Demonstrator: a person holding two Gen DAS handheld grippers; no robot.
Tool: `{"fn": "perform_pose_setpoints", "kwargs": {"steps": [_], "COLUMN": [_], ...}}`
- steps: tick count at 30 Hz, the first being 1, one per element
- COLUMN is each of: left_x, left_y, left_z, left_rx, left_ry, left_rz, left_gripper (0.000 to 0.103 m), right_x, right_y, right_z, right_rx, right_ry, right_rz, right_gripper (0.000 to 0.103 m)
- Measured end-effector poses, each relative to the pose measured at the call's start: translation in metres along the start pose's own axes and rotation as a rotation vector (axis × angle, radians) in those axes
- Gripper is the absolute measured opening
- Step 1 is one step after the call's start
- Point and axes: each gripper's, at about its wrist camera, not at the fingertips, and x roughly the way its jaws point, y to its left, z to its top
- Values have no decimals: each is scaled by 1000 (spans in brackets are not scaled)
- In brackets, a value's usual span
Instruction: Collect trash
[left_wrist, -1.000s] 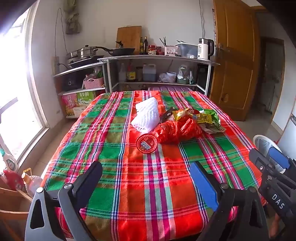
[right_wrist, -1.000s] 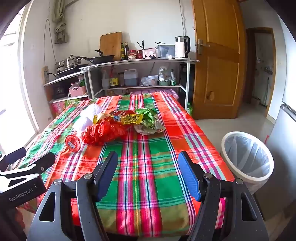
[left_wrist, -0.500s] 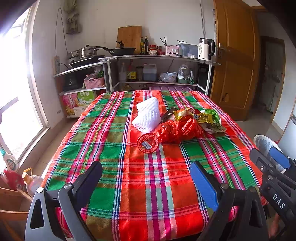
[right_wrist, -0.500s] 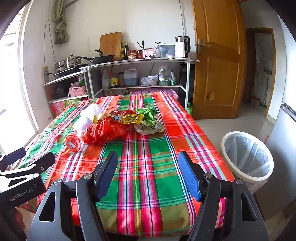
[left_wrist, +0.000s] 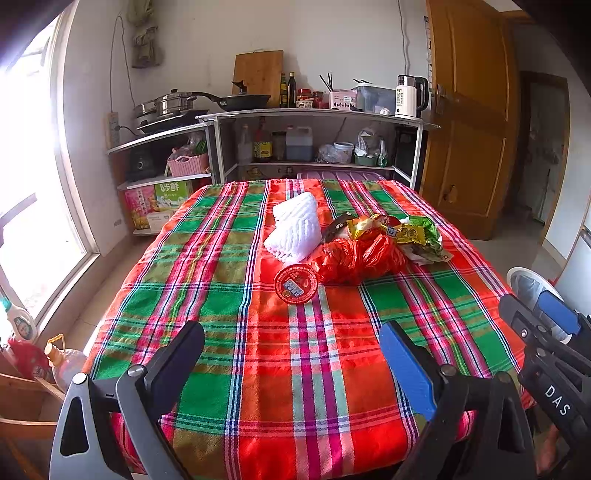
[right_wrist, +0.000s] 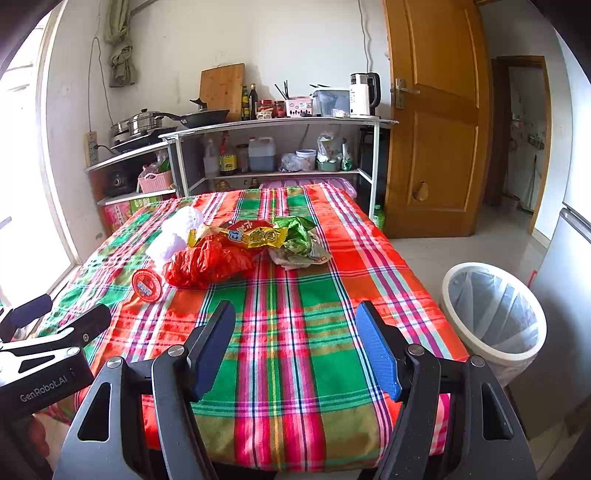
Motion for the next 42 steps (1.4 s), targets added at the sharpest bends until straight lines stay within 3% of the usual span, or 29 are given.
{"fn": "perform_pose_setpoints", "kwargs": {"steps": [42], "left_x": [2], "left_y": [2], "left_z": [-2], "left_rx": [8], "left_ry": [6], "left_rz": [1], "left_gripper": [97], "right_x": [0], "right_y": [0], "right_z": [0], "right_rx": [1], "right_ry": [1], "right_rz": [0], "right_gripper": [68]}}
